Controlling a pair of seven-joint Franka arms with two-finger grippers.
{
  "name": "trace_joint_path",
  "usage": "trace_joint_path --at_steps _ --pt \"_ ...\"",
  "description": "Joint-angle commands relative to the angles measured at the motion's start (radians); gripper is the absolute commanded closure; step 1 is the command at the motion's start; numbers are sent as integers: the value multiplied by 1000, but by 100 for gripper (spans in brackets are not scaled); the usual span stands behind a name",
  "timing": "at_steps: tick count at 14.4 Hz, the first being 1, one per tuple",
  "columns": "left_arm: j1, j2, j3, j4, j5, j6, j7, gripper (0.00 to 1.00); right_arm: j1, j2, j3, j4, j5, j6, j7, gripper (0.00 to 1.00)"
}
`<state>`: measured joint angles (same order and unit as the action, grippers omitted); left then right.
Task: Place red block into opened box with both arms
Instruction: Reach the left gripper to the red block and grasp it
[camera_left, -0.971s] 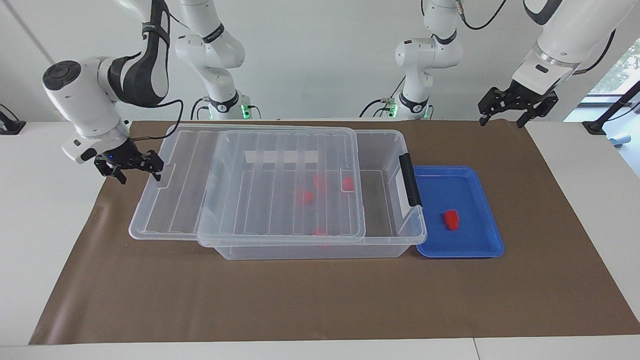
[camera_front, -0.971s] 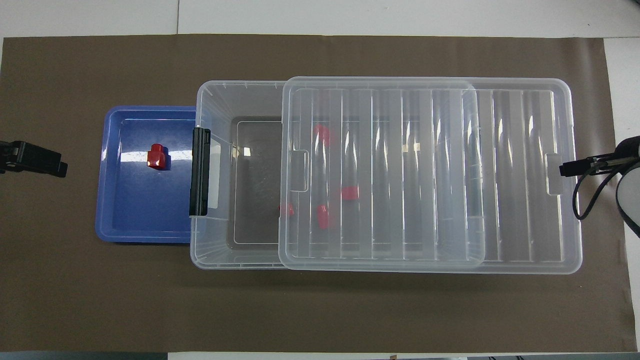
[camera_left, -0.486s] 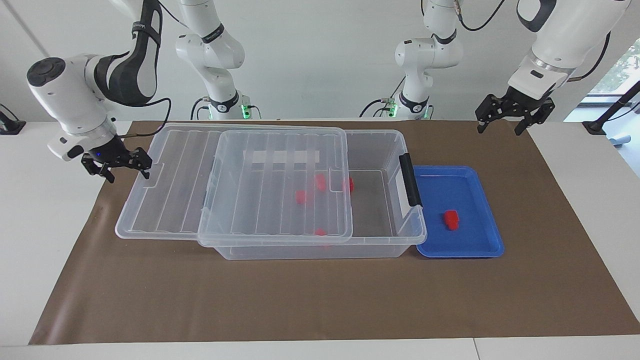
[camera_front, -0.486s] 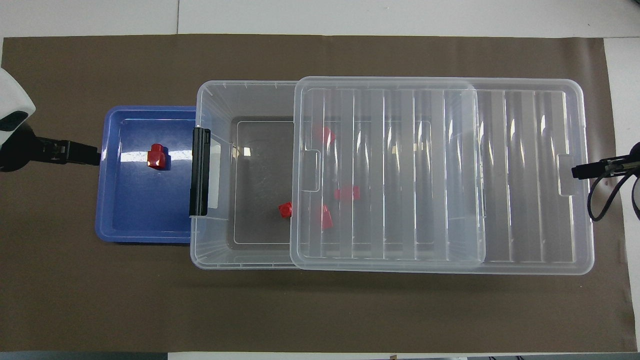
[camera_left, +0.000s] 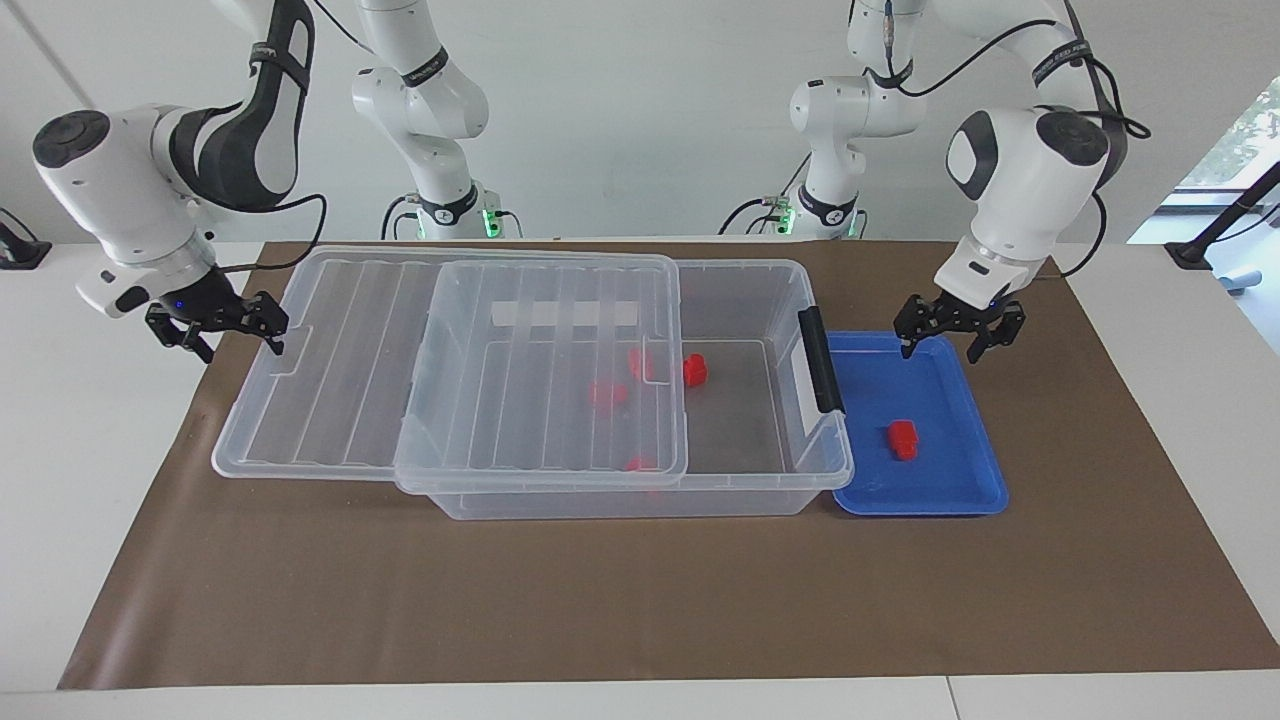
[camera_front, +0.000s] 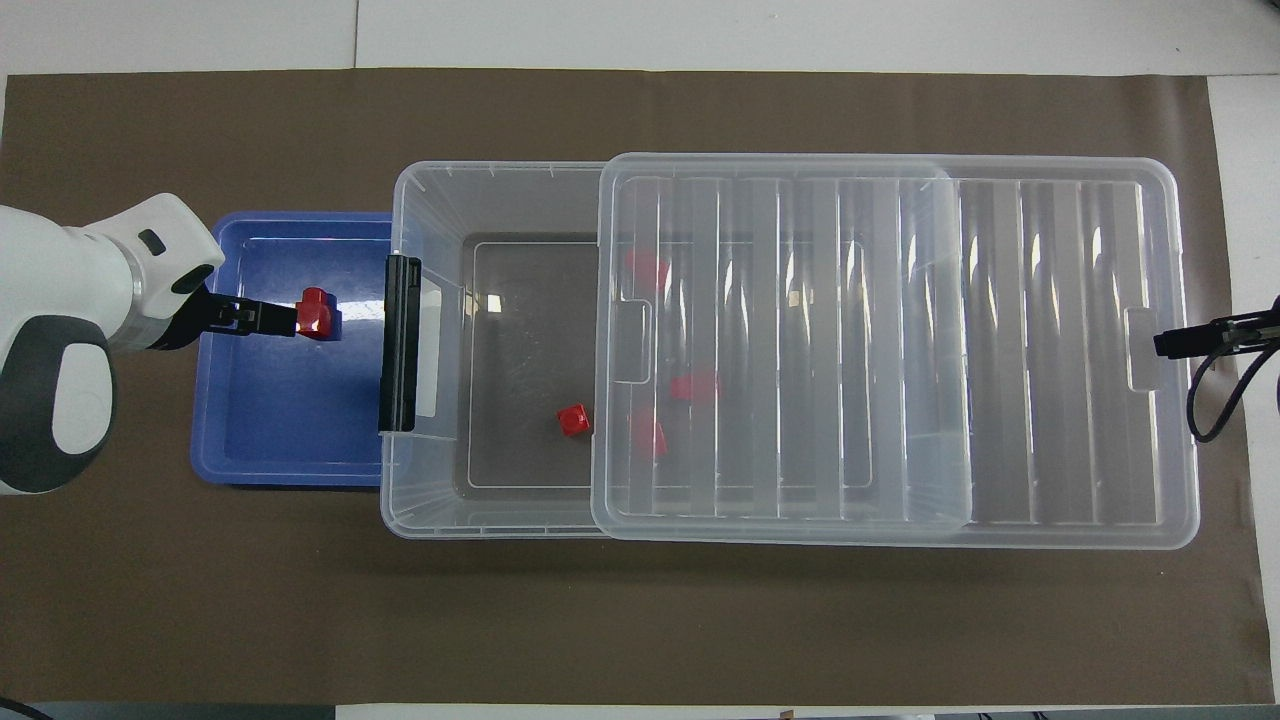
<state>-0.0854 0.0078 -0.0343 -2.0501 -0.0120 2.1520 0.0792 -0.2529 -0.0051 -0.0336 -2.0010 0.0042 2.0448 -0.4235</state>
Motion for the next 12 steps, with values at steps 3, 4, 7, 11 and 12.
trace_joint_path --at_steps 3,4,7,11,12 --pt "-14 107 10 -57 -14 216 -1 0 114 77 9 274 -10 -251 174 0" --pt "-11 116 10 -73 -14 253 1 0 141 88 9 342 -10 -321 231 0" --pt "-2 162 10 -94 -14 325 1 0 225 62 14 428 -7 -451 366 0" --pt "3 221 11 -96 -14 336 -2 0 265 13 11 435 4 -531 428 0" --pt "3 224 10 -96 -14 335 -4 0 265 -7 11 414 -1 -547 428 0"
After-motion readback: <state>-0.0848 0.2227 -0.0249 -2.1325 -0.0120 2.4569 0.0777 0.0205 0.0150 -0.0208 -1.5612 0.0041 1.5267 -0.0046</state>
